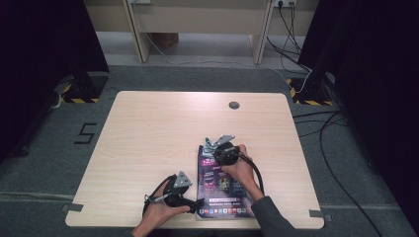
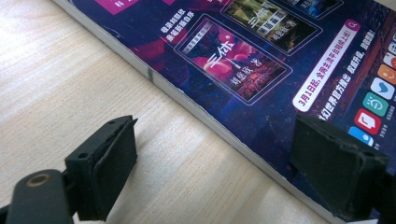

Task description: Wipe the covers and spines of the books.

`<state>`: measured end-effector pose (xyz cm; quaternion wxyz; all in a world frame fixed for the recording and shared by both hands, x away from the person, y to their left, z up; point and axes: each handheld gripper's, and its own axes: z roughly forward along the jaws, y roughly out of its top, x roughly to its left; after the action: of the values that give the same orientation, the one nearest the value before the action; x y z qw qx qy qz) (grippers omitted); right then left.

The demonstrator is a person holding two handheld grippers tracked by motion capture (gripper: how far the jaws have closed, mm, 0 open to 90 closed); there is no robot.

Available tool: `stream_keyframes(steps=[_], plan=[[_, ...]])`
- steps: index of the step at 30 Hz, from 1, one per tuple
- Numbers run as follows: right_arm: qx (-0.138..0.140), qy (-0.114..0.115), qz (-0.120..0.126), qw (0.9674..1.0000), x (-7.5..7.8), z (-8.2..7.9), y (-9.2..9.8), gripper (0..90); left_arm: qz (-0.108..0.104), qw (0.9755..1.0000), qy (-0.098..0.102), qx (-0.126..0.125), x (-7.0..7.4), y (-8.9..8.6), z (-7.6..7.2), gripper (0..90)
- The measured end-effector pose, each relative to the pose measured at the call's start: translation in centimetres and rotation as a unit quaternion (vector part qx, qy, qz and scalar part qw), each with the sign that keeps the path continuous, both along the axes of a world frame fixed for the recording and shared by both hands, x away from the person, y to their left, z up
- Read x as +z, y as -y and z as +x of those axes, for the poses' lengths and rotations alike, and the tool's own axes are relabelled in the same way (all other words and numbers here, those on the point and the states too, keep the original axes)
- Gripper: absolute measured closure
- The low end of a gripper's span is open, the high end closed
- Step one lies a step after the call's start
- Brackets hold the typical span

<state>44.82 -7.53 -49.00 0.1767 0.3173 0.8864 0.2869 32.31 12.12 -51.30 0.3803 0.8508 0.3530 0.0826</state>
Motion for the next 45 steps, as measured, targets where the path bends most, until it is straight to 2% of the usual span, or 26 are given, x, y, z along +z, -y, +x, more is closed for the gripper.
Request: stream_keyframes(steps=[3, 7, 11, 13, 17, 23, 25, 29, 32, 35, 41, 45], plan=[[0.01, 0.0, -0.001, 1.0, 0.0, 0.0, -1.4, 78.4, 0.0, 1.0, 0.001, -0.001, 0.0, 0.0, 0.0, 13.7], [0.027, -0.002, 0.004, 0.9996, -0.1, -0.2, -2.3, 78.3, 0.0, 1.0, 0.001, -0.001, 0.0, 0.0, 0.0, 13.7], [0.027, -0.004, 0.013, 0.9995, -0.1, 0.0, -1.8, 79.5, -0.001, 1.0, 0.002, -0.001, 0.0, -0.1, 0.0, 13.7], [0.026, -0.003, 0.01, 0.9996, -0.1, 0.0, -1.4, 79.9, -0.001, 1.0, 0.002, -0.001, -0.1, -0.1, 0.0, 13.7], [0.004, -0.004, 0.001, 1.0, 0.0, 0.2, 0.6, 80.3, -0.001, 1.0, 0.003, -0.002, -0.1, -0.1, 0.0, 13.7], [-0.056, 0.003, -0.005, 0.9984, 0.1, 0.9, 6.0, 80.5, -0.003, 1.0, 0.003, -0.001, -0.1, -0.1, 0.0, 13.7], [-0.069, 0.007, 0.003, 0.9976, 0.0, 0.8, 7.7, 80.6, -0.003, 1.0, 0.003, -0.001, -0.1, -0.1, 0.0, 13.6], [-0.079, -0.002, 0.013, 0.9968, 0.0, 0.7, 9.0, 80.4, -0.003, 1.0, 0.003, -0.002, -0.1, -0.1, 0.0, 13.6], [-0.077, 0.003, -0.002, 0.9971, 0.1, 0.6, 8.4, 79.6, -0.005, 1.0, 0.005, -0.002, -0.1, -0.1, 0.0, 13.7], [-0.066, 0.005, 0.001, 0.9978, 0.0, 0.4, 7.6, 79.6, -0.007, 1.0, 0.006, 0.001, -0.2, -0.1, -0.1, 13.7], [-0.021, 0.009, 0.0, 0.9997, -0.1, -0.6, 4.5, 79.1, -0.006, 1.0, 0.005, 0.001, -0.1, -0.1, -0.1, 13.6], [0.009, 0.011, -0.001, 0.9999, -0.2, -1.7, 2.1, 78.5, -0.004, 1.0, 0.005, -0.002, -0.1, -0.1, 0.0, 13.5]])
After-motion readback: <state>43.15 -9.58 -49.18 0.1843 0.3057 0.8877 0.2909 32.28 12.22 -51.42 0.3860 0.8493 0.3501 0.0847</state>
